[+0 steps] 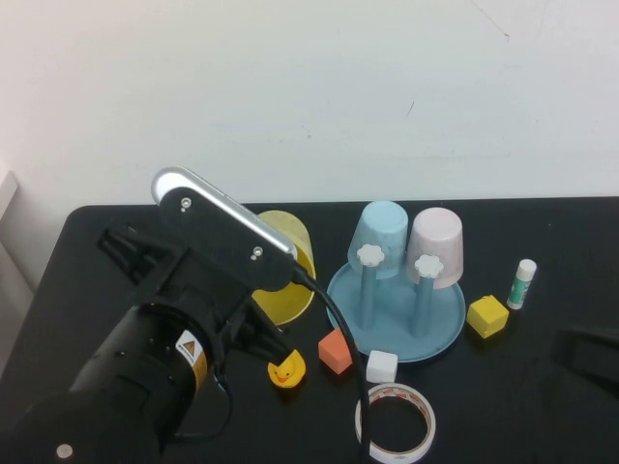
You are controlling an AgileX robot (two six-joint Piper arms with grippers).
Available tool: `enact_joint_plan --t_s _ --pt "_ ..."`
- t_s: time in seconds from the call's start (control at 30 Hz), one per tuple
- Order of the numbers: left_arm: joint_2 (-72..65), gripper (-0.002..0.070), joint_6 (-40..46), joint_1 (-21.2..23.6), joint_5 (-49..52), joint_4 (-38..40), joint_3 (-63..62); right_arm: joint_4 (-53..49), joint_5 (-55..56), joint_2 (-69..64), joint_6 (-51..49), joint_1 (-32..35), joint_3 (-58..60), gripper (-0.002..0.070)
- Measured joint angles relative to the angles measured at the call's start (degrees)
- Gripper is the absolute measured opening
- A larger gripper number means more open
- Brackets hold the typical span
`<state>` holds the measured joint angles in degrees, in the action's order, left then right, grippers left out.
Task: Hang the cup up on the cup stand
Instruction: Adjust the cup with two arms
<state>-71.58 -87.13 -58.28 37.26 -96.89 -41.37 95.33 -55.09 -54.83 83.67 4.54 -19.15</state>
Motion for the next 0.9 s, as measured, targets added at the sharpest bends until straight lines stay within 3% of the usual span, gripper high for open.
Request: enact_joint_plan --t_s 0.23,0.3,0.57,0.67,0.8,0.9 --pt "0.0 0.001 0.2 0.0 0.2 -0.1 0.0 1.0 -8.9 -11.2 -1.0 0.0 -4.7 -0.0001" --pt "0.0 0.001 4.1 0.0 0.2 -0.1 0.0 1.0 -10.3 -13.1 -2.3 0.0 -5.5 -0.0001" --pt "-1.6 0.001 47.5 0.0 -2.9 -0.1 0.0 1.0 -11.1 -15.3 -6.5 0.0 -9.8 -0.0001" --pt "-2.3 0.001 55.4 0.0 -5.6 -0.2 0.0 1.0 -11.2 -15.4 -9.2 0.0 -11.7 0.0022" --pt "-2.6 0.001 59.1 0.0 -6.9 -0.3 0.0 1.0 -11.4 -17.4 -14.8 -1.6 -14.5 0.0188" --pt "-2.7 0.001 62.0 0.0 -6.9 -0.3 0.0 1.0 -11.4 -20.6 -20.8 -4.9 -16.3 0.0444"
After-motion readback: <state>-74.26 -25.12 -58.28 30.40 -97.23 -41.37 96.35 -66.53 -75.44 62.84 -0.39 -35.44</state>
